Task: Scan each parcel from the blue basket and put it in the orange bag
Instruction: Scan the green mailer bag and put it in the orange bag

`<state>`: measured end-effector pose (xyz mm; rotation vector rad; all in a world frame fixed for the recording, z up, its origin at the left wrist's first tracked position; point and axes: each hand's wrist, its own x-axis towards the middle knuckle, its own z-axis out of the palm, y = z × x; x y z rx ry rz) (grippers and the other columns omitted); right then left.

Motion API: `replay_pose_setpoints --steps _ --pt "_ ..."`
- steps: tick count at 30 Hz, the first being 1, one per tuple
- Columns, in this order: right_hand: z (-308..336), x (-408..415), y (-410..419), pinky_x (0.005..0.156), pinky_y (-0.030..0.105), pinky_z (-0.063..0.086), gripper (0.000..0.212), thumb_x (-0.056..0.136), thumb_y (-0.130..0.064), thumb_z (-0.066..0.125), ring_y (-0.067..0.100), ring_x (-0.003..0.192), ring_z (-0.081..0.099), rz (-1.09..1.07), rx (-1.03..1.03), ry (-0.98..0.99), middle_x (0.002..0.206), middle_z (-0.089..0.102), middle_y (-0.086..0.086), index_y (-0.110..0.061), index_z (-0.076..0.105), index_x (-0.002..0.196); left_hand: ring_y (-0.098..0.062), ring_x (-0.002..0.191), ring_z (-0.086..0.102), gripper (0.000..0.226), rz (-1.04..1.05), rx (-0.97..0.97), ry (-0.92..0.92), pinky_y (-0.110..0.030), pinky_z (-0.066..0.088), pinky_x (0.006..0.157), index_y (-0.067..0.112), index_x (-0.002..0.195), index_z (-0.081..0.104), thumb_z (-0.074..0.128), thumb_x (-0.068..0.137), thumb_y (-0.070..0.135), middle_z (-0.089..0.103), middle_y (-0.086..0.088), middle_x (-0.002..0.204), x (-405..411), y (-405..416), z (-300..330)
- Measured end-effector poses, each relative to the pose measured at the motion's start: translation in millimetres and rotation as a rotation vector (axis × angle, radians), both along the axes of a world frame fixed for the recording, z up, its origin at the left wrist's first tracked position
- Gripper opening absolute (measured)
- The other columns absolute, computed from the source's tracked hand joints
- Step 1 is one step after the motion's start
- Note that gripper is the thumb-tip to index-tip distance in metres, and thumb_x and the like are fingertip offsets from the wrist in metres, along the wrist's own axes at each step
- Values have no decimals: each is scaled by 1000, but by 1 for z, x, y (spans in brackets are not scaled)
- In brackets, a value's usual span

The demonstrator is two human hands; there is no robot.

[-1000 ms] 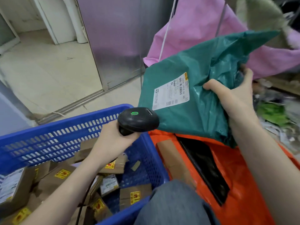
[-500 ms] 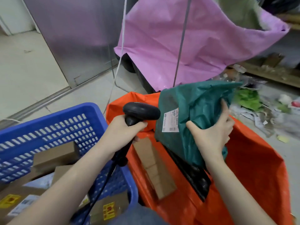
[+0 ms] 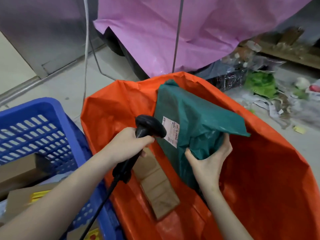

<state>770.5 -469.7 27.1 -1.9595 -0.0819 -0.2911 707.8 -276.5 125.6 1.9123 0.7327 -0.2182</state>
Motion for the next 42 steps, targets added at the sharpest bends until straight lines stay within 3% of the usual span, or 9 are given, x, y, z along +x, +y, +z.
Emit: replay_pose_setpoints --steps 3,8,11,14,18,26,33,38,42 --pt "-22 -12 -9 104 2 18 110 56 -15 86 2 126 26 15 32 61 135 26 3 -13 23 146 -20 56 62 22 32 -59 26 -35 54 69 5 75 66 65 84 25 68 -12 65 1 -1 -5" --pt "-36 -30 -15 95 -7 16 109 54 -19 82 -8 117 25 -25 81 131 132 24 -2 -8 23 145 -8 45 60 19 56 -75 23 -21 50 53 6 79 66 63 87 23 64 6 51 1 -1 -5" --pt "-38 -33 -15 99 0 17 112 58 -13 86 -9 117 24 -16 102 189 130 24 -5 -10 18 148 -8 45 59 16 72 -87 1 -19 49 49 7 80 65 63 87 21 66 2 62 1 -3 -5" --pt "-42 -40 -12 114 26 23 116 51 -41 76 8 132 28 -42 157 257 142 27 -3 -19 16 148 -7 42 58 18 78 -85 9 -17 47 45 6 74 63 64 87 19 64 0 60 1 -6 -4" --pt "-54 -45 -8 115 46 28 111 49 -45 73 19 138 33 -60 286 420 151 29 0 -39 15 144 -11 44 58 17 80 -140 23 -20 50 48 6 74 62 64 87 17 64 -2 64 0 -12 -6" --pt "-59 -51 -14 110 30 29 116 53 -41 74 17 136 33 -36 266 569 152 25 0 -32 8 148 -15 51 58 15 81 -211 141 -21 50 46 4 83 62 63 89 17 63 -8 74 -5 -13 -18" --pt "-65 -44 -25 110 36 32 104 64 -37 74 21 131 41 -118 388 757 145 39 -1 -25 14 149 -13 48 58 15 89 -217 125 -19 49 45 3 82 63 62 89 16 61 -8 71 -5 -14 -18" --pt "-74 -33 -30 108 46 39 102 54 -51 61 23 124 48 -121 359 893 140 47 1 -30 23 146 -15 53 58 18 68 -223 135 -19 50 46 0 91 64 63 89 17 63 -10 80 -4 -17 -20" --pt "-75 -23 -37 105 34 36 72 88 -26 56 29 127 43 -177 214 1014 142 43 15 -6 20 147 -14 54 58 16 49 -213 132 -20 50 48 4 94 66 63 89 19 63 -8 80 -4 -18 -20"
